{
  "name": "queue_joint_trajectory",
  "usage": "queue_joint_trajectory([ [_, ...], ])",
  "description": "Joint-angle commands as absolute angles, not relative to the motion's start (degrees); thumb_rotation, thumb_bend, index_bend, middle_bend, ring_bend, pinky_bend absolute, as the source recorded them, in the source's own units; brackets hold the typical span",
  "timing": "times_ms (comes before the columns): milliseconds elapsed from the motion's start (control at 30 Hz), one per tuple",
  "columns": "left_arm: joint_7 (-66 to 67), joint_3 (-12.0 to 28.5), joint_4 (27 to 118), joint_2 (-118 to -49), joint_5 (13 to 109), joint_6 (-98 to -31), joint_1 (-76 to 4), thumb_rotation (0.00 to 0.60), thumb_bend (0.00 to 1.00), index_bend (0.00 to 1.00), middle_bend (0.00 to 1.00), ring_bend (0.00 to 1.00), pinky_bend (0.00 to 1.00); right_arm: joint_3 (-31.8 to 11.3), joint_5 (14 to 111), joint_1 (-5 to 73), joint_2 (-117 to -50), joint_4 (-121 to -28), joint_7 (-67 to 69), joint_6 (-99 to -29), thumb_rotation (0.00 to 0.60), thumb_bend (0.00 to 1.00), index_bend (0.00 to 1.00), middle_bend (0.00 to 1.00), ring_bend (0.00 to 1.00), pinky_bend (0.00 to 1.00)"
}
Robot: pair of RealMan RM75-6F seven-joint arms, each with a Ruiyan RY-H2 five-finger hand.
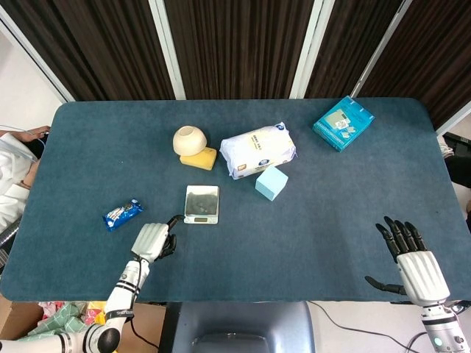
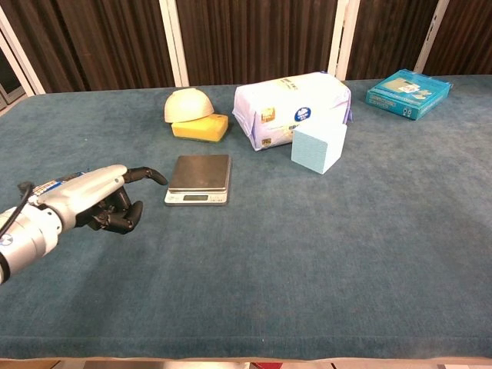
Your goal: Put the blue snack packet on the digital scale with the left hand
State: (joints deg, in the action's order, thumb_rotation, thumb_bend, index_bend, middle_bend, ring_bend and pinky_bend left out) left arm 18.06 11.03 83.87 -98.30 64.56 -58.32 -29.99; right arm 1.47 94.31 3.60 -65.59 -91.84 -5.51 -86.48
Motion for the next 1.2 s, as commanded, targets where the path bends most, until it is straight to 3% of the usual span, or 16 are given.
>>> queue_joint_trajectory([
  [33, 20.08, 11.83, 82.52, -100.34, 62.67, -58.61, -31.37, 0.600, 0.69, 0.21, 1.00, 1.00, 1.00, 1.47, 94.37, 3.59, -65.49, -91.84, -5.37, -86.49, 0.457, 0.16, 0.00, 0.00, 0.00, 0.00],
  [1200, 22.17, 10.56, 78.37, -103.17, 58.44, -58.52, -33.71, 0.600, 0.67, 0.24, 1.00, 1.00, 1.00, 1.31, 94.41, 3.05, -64.72, -91.98, -4.15, -86.87, 0.457, 0.16, 0.00, 0.00, 0.00, 0.00],
])
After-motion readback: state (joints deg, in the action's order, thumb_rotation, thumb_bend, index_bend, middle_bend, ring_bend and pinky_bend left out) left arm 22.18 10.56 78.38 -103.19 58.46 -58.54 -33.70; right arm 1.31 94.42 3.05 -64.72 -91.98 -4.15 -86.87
